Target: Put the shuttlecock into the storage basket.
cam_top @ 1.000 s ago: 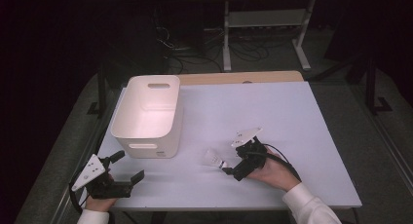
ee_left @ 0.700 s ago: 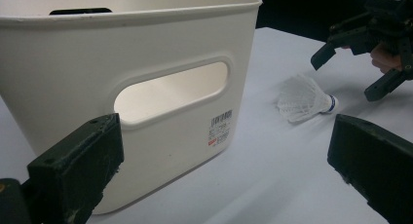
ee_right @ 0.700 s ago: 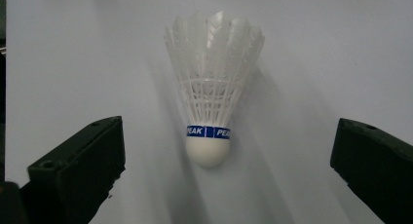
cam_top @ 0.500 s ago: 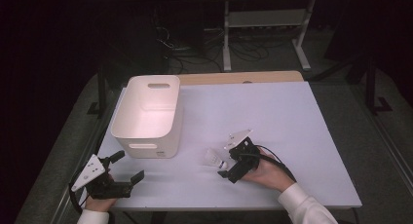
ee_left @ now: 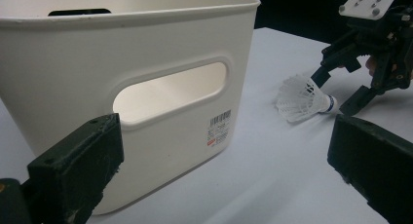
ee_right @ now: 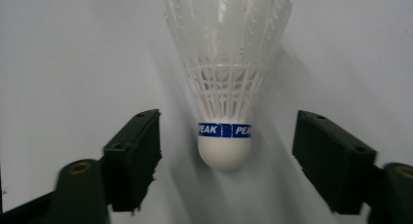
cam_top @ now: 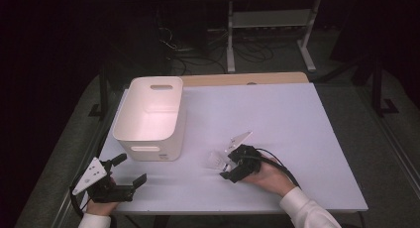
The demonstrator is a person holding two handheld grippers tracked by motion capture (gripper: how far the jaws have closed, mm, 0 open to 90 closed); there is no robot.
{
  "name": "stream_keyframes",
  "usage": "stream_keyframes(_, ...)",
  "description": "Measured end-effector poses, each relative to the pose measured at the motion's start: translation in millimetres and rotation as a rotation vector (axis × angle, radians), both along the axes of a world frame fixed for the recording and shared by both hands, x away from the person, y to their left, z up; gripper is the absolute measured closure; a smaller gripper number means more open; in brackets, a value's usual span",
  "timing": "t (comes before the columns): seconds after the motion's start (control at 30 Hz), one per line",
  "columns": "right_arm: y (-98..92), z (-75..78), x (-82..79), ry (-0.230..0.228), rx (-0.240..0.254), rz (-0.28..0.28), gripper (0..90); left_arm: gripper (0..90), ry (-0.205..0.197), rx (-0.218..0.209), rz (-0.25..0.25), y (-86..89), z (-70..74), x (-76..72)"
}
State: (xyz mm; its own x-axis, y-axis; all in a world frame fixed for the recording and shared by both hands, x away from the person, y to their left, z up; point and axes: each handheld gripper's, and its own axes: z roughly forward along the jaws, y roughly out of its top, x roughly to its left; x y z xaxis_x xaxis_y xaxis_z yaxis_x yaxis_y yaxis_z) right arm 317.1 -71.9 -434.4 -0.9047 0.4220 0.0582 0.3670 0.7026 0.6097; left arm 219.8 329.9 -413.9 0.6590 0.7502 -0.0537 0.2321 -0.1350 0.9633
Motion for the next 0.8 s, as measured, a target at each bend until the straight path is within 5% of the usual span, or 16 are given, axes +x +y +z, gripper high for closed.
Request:
stream_keyframes(0.1, -0.1, 1.2, -0.7, 0.002, 0.009, 0.012, 41.1, 0.0, -0.001, 0.002, -0.001, 0.4, 0.2, -0.1)
stream_keyframes(0.5, 0.1, -0.8, 1.9, 0.007, -0.013, 0.025, 62.8, 0.0, 0.000, 0.002, -0.002, 0.5, 0.3, -0.3)
stream_keyframes(0.8, -4.1, 6.8, 2.7, 0.040, 0.022, -0.009, 63.7, 0.0, 0.001, 0.001, -0.002, 0.4, 0.3, -0.3)
